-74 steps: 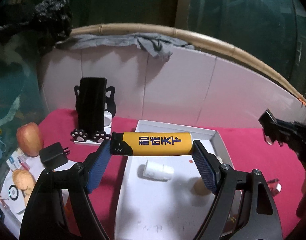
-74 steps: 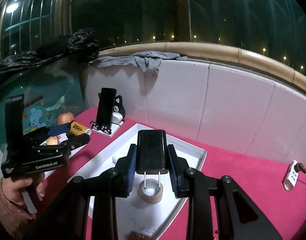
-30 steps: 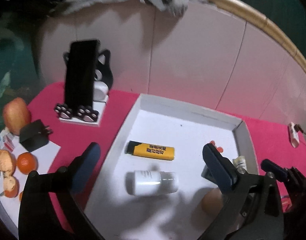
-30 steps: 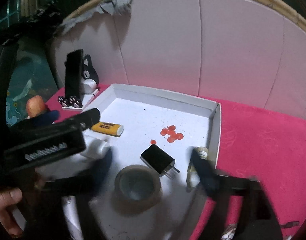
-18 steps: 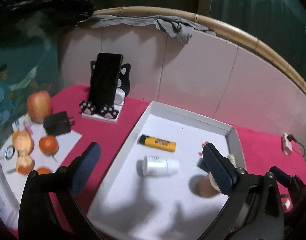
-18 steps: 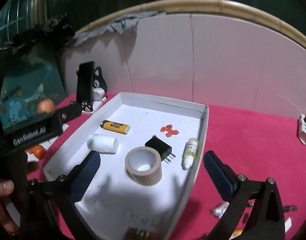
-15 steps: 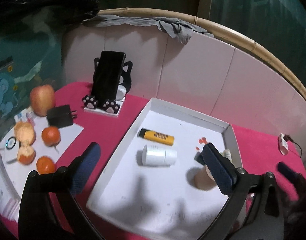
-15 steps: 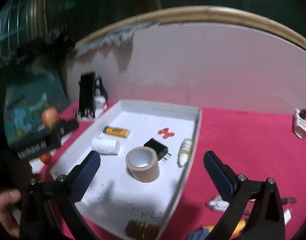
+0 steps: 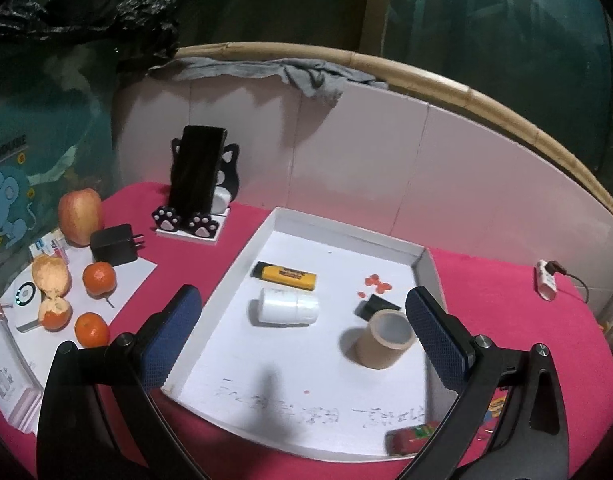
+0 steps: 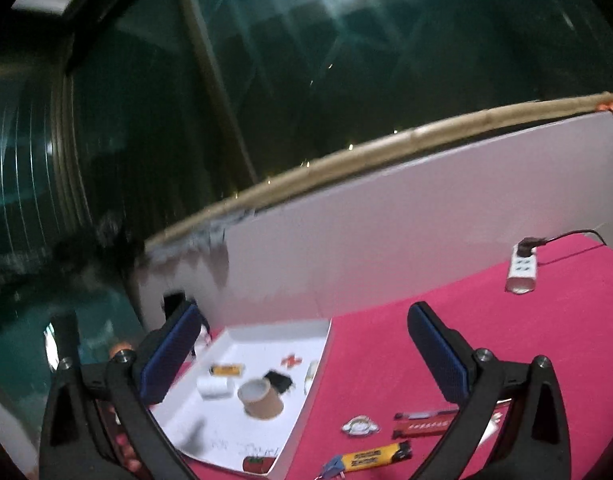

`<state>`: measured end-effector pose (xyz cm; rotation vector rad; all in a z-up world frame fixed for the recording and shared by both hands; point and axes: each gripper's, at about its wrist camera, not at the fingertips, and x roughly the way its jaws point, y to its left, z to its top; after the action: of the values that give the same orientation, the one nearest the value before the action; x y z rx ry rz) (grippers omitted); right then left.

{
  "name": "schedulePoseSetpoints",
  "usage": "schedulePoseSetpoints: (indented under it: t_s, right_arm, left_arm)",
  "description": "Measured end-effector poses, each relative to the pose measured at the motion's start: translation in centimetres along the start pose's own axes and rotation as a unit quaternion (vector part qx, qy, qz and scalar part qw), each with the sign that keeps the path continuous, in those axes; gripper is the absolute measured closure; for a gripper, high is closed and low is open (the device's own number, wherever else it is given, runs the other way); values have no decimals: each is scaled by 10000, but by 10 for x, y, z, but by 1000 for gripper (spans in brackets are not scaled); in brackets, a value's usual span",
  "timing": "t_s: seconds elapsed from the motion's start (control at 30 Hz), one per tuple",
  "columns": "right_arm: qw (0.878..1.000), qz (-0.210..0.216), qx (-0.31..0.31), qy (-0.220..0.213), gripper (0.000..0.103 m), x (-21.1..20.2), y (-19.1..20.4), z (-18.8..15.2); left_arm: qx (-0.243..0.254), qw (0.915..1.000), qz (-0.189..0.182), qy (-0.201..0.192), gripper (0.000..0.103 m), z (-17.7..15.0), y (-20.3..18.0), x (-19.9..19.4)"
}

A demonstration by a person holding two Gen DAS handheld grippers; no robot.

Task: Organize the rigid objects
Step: 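Move both open tools from the tray back over the loose items, then close left tool around the second yellow lighter on the cloth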

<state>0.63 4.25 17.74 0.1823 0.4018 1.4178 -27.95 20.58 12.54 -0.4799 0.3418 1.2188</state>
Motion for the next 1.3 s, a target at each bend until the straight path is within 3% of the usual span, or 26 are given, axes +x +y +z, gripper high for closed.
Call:
schedulePoseSetpoints:
  t_s: [0.13,0.33,0.47,0.57,0.7,0.83,0.93,1.03,1.23,1.3]
  right_arm:
    - [9989,-429,153,-84,0,-13,-29,7]
    - [9940,-978,452,164,0,-15,-68,-4]
    - [9902,-1211,582,380,0,-19,-90,-14]
    - [9875,-1345,663,483,0,-23,-104,-21]
    - [9848,-1433,823,533,0,-32,-119,-26]
    - [9812,-1516,1059,559,0,-39,-135,-30]
    - [9790,-1531,1225,556,0,-42,-144,-30]
    - [9776,-1557,1306,543,0,-45,-151,-31]
    - [9747,-1583,1480,544,0,-50,-163,-32]
    - [9735,-1586,1549,561,0,-50,-167,-32]
  left_arm:
    - [184,9996,-211,31,0,-3,-15,-2]
    - [596,9963,-545,279,0,-17,-47,4]
    - [1047,9880,-991,554,0,-34,-78,9]
    - [1485,9743,-1429,914,0,-49,-105,16]
    - [1922,9470,-2080,1515,0,-69,-139,28]
    - [2561,9172,-2518,1726,0,-87,-178,30]
    - [2971,9011,-2560,1851,1,-99,-204,38]
    - [3172,8895,-2532,2100,9,-107,-219,53]
    - [3385,8725,-2532,2451,17,-116,-233,73]
    - [3496,8616,-2582,2621,17,-122,-233,79]
